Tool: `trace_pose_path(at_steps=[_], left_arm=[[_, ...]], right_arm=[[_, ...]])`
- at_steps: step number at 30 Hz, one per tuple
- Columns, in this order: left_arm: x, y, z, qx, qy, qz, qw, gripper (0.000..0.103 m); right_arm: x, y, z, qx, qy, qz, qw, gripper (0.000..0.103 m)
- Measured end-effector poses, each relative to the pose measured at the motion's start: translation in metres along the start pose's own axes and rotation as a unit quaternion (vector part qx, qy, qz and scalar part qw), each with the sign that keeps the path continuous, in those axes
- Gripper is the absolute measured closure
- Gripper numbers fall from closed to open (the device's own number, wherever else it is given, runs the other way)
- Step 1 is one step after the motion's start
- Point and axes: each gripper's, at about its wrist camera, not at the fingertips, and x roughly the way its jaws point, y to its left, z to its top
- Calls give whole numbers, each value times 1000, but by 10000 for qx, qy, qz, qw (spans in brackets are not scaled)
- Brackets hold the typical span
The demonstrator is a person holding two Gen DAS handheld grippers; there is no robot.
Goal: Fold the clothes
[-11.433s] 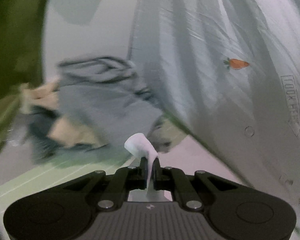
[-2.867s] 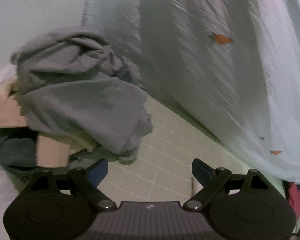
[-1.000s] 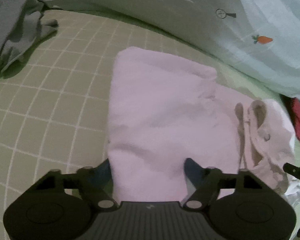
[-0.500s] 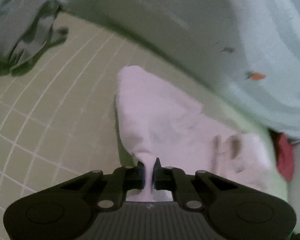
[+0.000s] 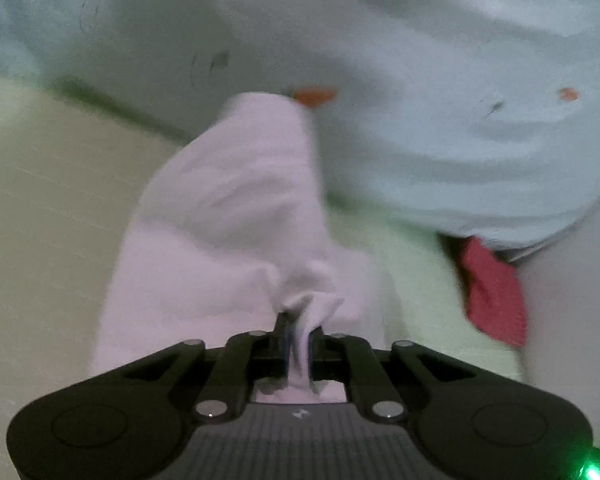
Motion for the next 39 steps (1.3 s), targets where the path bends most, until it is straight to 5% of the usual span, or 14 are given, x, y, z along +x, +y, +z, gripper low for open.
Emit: trace_pose_path(at_steps=[4,9,13,15,21,24,31,33,37,39], left_arm=[[25,-13,-17,-44,251,530,9983,85],[-4,-11,-13,-478,98,6,9988,47],[-46,-15,-4,-303,-327,-145,9989,39],[-60,-4,-1,-221,-441,62,9988,33],[-95,40,6,-10,-689,885,9937,32],[-106,75,6,-308,-718,918,9927,32],[-105,132,20,-522,-564,1104,9909,32],[-104,142,25,-573,-545,1071,9911,32],[-98,154,35,-680,-506,968,9917,32],[-91,154,40,-699,-506,906,9921,32]], right_arm=[[-2,-11,-2,-171,124,136,9997,0],[1,-8,-4,-419,227,331,9983,0],[1,9,7,-364,183,567,9976,0],[-1,25,15,-364,115,804,9960,1],[1,95,38,-438,-37,1664,9851,8],[15,136,44,-445,183,1942,9798,21],[48,190,34,-597,762,1296,9868,21],[50,195,35,-601,820,1217,9873,29],[40,213,42,-1029,811,1252,9834,94],[28,222,46,-1180,642,1408,9809,95]])
